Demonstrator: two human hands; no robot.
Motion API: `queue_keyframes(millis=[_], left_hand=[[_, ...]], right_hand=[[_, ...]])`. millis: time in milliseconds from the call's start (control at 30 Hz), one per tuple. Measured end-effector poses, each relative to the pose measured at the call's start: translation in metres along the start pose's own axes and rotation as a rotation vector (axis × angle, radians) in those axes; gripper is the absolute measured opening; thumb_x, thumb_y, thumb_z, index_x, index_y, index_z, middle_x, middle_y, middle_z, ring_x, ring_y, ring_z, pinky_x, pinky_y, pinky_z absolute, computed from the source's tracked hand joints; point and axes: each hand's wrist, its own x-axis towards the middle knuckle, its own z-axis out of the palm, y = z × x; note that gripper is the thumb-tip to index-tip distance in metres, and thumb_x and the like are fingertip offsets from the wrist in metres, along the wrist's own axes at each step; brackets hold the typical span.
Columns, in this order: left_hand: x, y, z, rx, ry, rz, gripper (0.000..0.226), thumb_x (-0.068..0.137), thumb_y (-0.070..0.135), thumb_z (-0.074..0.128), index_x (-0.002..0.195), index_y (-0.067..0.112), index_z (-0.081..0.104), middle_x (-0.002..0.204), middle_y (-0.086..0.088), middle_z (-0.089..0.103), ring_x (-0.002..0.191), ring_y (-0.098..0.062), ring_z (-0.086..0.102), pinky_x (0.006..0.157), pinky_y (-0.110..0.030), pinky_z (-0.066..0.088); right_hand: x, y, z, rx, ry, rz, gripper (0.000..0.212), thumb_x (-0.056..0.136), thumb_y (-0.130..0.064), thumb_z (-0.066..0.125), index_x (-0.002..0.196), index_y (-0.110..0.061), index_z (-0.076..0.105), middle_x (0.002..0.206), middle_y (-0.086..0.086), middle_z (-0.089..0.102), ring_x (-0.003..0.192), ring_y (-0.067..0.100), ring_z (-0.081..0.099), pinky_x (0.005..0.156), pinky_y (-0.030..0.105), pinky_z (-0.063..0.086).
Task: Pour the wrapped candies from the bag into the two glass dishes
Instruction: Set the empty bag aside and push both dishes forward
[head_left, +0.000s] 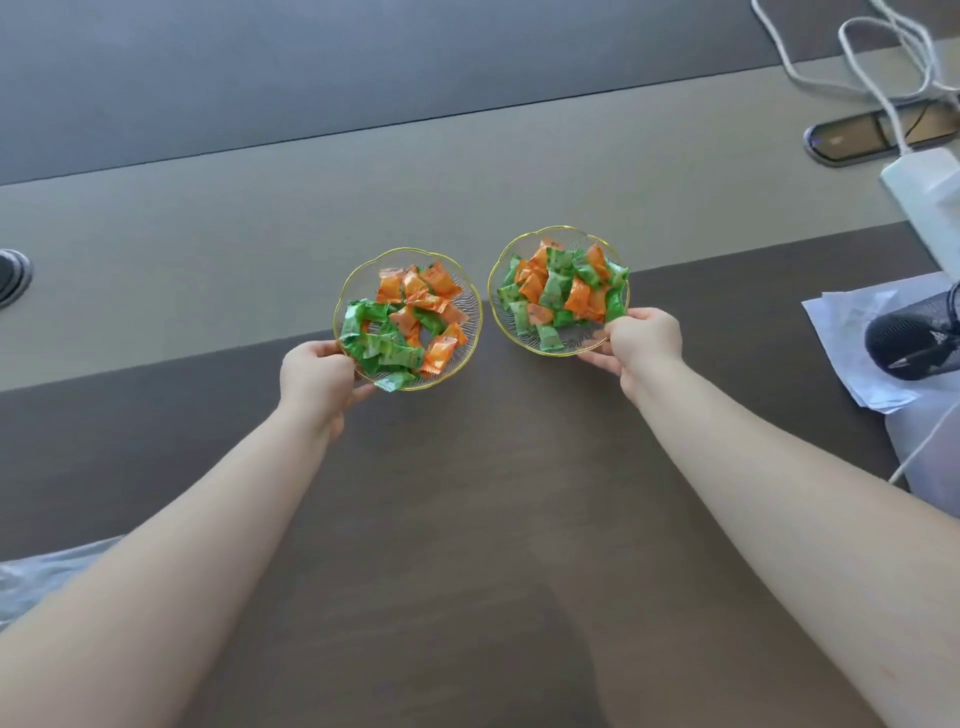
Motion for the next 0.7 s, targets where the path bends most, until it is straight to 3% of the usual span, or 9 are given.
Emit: queue_keyframes(millis=[67, 167, 267, 400, 533, 600, 700], left_hand=[[0.015, 0.008, 0.013, -0.014, 0.003, -0.002, 0.035, 0.084, -0.014, 0.034, 0.073, 0.009, 0.058, 0.081, -0.007, 0.064, 0.075, -0.019, 0.066, 0.068, -0.037, 0.055], [0.037, 0.018, 0.031, -0.033, 0.01, -0.008, 0.033, 0.083, -0.013, 0.034, 0.075, 0.007, 0.059, 0.085, -0.009, 0.066, 0.079, -0.022, 0.068, 0.07, -0.039, 0.057], [0.057, 0.025, 0.045, -0.048, 0.022, -0.012, 0.031, 0.082, -0.012, 0.036, 0.088, 0.003, 0.062, 0.098, -0.014, 0.068, 0.084, -0.024, 0.07, 0.061, -0.034, 0.06], [0.071, 0.03, 0.061, -0.1, 0.06, -0.044, 0.035, 0.081, -0.013, 0.036, 0.105, -0.003, 0.06, 0.107, -0.014, 0.067, 0.084, -0.021, 0.069, 0.051, -0.027, 0.059], [0.08, 0.035, 0.072, -0.16, 0.11, -0.06, 0.041, 0.08, -0.014, 0.036, 0.115, -0.005, 0.055, 0.116, -0.013, 0.062, 0.095, -0.025, 0.066, 0.057, -0.03, 0.061], [0.083, 0.04, 0.075, -0.193, 0.117, -0.053, 0.04, 0.08, -0.014, 0.036, 0.113, -0.006, 0.056, 0.113, -0.014, 0.064, 0.091, -0.025, 0.068, 0.059, -0.031, 0.061], [0.087, 0.046, 0.079, -0.232, 0.137, -0.041, 0.037, 0.079, -0.014, 0.036, 0.107, -0.005, 0.058, 0.109, -0.014, 0.065, 0.09, -0.025, 0.069, 0.059, -0.029, 0.061]], right_hand=[[0.014, -0.008, 0.009, 0.021, 0.034, 0.004, 0.035, 0.082, 0.01, 0.041, 0.11, -0.002, 0.058, 0.112, 0.019, 0.063, 0.088, 0.031, 0.068, 0.051, 0.034, 0.06], [0.031, -0.021, 0.02, 0.065, 0.072, 0.005, 0.034, 0.082, 0.01, 0.039, 0.107, -0.003, 0.058, 0.114, 0.018, 0.062, 0.084, 0.031, 0.069, 0.052, 0.033, 0.06], [0.043, -0.031, 0.029, 0.107, 0.085, 0.0, 0.034, 0.082, 0.011, 0.038, 0.106, -0.003, 0.057, 0.116, 0.017, 0.061, 0.088, 0.032, 0.068, 0.054, 0.033, 0.061], [0.058, -0.038, 0.04, 0.124, 0.119, 0.012, 0.042, 0.083, 0.008, 0.038, 0.122, -0.001, 0.052, 0.124, 0.016, 0.053, 0.094, 0.033, 0.064, 0.054, 0.033, 0.061], [0.064, -0.045, 0.051, 0.148, 0.154, 0.011, 0.042, 0.085, 0.007, 0.038, 0.125, 0.0, 0.05, 0.126, 0.013, 0.051, 0.062, 0.023, 0.064, 0.066, 0.035, 0.062], [0.065, -0.047, 0.055, 0.163, 0.179, 0.013, 0.04, 0.086, 0.005, 0.037, 0.123, -0.001, 0.051, 0.118, 0.009, 0.052, 0.053, 0.018, 0.061, 0.075, 0.039, 0.061], [0.064, -0.051, 0.06, 0.185, 0.214, -0.002, 0.029, 0.085, 0.006, 0.038, 0.107, -0.001, 0.055, 0.088, 0.001, 0.052, 0.053, 0.017, 0.06, 0.078, 0.042, 0.06]])
